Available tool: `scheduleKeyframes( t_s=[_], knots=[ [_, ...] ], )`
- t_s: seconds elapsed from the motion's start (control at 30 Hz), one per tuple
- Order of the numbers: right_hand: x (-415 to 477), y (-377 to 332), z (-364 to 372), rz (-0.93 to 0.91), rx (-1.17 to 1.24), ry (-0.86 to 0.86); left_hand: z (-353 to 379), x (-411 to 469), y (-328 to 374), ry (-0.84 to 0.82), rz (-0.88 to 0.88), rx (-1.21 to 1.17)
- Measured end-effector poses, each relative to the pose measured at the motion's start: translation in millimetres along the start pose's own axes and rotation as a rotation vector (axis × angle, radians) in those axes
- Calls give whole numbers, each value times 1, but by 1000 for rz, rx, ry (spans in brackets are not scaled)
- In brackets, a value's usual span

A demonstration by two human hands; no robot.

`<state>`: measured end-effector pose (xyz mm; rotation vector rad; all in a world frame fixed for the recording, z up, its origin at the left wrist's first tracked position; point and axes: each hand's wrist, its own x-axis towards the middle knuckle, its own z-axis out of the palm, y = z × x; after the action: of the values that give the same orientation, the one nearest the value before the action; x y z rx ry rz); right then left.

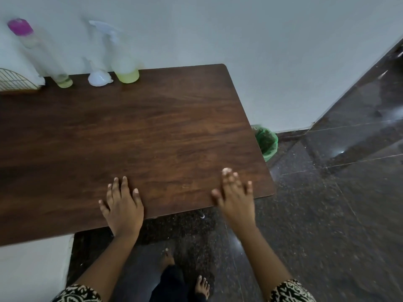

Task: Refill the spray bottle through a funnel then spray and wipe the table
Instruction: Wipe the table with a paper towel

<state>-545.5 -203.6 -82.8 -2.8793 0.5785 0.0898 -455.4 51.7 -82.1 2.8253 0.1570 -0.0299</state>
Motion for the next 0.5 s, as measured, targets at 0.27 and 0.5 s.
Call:
scheduleKeyframes(
  t_s=[0.27,0.5],
  knots=[
    [48,-50,-3,47,104,-27,5,37,34,-35,107,-33],
    [123,-58,-3,48,25,14,9,123,71,-44,142,-47]
  ],
)
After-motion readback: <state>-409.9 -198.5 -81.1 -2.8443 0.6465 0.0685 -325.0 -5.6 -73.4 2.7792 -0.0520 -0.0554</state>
